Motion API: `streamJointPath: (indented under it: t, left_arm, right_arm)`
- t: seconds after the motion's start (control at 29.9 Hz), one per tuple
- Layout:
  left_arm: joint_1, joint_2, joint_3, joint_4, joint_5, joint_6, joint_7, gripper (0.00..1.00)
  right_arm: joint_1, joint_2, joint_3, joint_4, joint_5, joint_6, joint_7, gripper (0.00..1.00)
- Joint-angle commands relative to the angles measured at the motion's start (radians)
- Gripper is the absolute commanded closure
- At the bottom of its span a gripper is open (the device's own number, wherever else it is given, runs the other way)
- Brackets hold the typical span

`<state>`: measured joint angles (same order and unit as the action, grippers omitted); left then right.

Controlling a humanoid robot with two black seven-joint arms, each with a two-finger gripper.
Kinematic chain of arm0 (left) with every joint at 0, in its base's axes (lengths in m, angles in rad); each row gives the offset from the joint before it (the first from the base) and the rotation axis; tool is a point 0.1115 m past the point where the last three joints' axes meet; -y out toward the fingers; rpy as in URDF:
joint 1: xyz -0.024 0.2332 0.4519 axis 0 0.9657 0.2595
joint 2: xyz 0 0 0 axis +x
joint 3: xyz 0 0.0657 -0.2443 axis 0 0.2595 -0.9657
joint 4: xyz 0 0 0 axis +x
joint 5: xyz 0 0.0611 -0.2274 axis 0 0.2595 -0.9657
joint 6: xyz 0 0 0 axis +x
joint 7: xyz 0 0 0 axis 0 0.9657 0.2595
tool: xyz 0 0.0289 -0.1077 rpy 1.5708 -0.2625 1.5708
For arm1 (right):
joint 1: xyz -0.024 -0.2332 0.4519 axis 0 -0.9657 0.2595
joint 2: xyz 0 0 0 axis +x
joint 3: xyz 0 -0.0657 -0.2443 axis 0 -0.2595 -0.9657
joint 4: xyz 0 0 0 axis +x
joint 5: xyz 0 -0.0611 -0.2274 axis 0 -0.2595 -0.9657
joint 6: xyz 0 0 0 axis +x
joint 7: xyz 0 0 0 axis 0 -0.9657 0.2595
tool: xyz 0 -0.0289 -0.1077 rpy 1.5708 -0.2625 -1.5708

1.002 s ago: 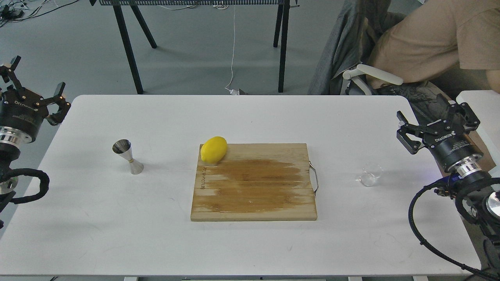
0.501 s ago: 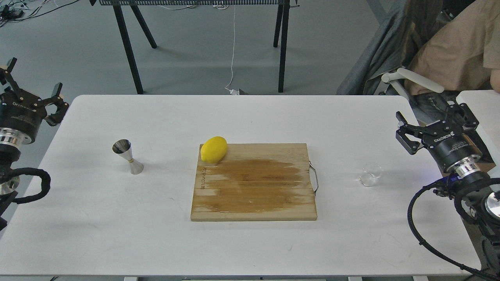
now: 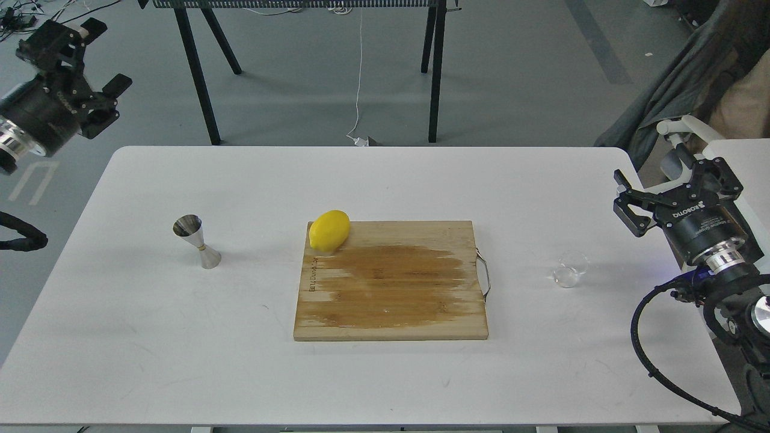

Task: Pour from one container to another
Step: 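Move the left gripper down toward the metal jigger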

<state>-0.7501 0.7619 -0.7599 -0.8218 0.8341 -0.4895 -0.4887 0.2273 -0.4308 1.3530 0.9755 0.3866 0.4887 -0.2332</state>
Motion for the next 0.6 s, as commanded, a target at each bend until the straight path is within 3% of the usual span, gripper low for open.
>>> streamJointPath:
  t: [0.0,0.13,0.33,0.47,0.57]
  left_arm:
    - [0.017,0.042,0.01,-0.181,0.135,0.049,0.0,0.0]
    - [0.096,0.073,0.007,-0.313,0.278,0.354,0.0,0.0]
    - [0.244,0.094,0.007,-0.356,0.572,0.751,0.0,0.01]
    - [0.348,0.105,-0.007,-0.388,0.73,0.952,0.0,0.01]
    - [0.408,0.105,-0.018,-0.387,0.819,0.978,0.0,0.01]
  right_arm:
    - [-0.003,0.0,0.001,-0.001,0.0,0.0,0.0,0.01]
    - [-0.009,0.0,0.001,-0.003,0.0,0.0,0.0,0.01]
    - [-0.014,0.0,0.001,-0.006,0.0,0.0,0.0,0.01]
    - [-0.016,0.003,0.001,-0.011,0.0,0.0,0.0,0.01]
    - [-0.016,0.006,0.001,-0.011,0.0,0.0,0.0,0.01]
